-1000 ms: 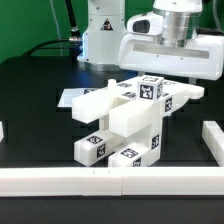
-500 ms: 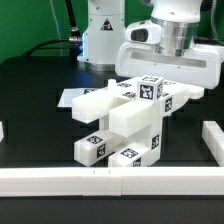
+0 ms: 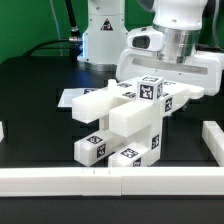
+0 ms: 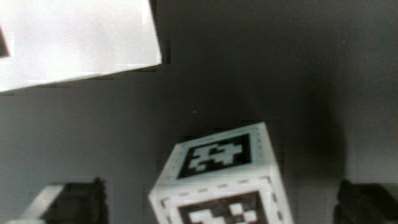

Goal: Assemble chair

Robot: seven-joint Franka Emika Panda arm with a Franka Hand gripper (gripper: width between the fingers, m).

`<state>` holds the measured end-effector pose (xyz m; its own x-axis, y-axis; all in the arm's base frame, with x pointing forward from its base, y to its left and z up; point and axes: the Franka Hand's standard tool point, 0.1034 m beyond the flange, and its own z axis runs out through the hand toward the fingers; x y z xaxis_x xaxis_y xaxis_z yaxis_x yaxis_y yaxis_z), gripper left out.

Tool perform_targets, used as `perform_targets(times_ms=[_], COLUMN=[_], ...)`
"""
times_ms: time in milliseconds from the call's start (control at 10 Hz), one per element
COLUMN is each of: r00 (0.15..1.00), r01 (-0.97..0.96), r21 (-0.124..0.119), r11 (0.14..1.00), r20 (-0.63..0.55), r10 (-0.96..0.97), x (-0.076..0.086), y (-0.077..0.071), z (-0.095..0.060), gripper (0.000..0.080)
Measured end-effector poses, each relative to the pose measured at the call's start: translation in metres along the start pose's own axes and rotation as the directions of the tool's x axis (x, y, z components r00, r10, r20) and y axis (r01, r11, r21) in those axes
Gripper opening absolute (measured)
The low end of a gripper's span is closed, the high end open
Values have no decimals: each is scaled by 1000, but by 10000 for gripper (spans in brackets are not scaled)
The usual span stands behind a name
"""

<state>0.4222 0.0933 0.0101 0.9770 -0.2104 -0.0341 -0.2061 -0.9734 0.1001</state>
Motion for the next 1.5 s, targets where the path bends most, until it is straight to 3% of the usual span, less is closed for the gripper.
perform_targets(times_ms=[100, 200, 300, 700, 800, 900, 1200, 1300, 1500], r00=[1000, 1000, 1000, 1000, 1000, 1000, 998, 997, 997], r01=[0, 0, 0, -5, -13, -22, -38, -36, -29], r21=[0, 0, 0, 4, 13, 28, 87, 105, 132], r11=[1000, 1000, 1000, 1000, 1000, 999, 995, 994, 991], r20=[0, 0, 0, -1, -1, 9, 58, 73, 72], r10=[0, 0, 0, 5, 14, 22, 33, 29, 20], x=[0, 0, 0, 0, -3, -8, -14, -10, 17], y=[0, 1, 1, 0, 0, -2, 0, 8, 29], z=[0, 0, 0, -2, -9, -23, -85, -104, -131], gripper=[383, 383, 285, 285, 285, 285, 287, 287, 287])
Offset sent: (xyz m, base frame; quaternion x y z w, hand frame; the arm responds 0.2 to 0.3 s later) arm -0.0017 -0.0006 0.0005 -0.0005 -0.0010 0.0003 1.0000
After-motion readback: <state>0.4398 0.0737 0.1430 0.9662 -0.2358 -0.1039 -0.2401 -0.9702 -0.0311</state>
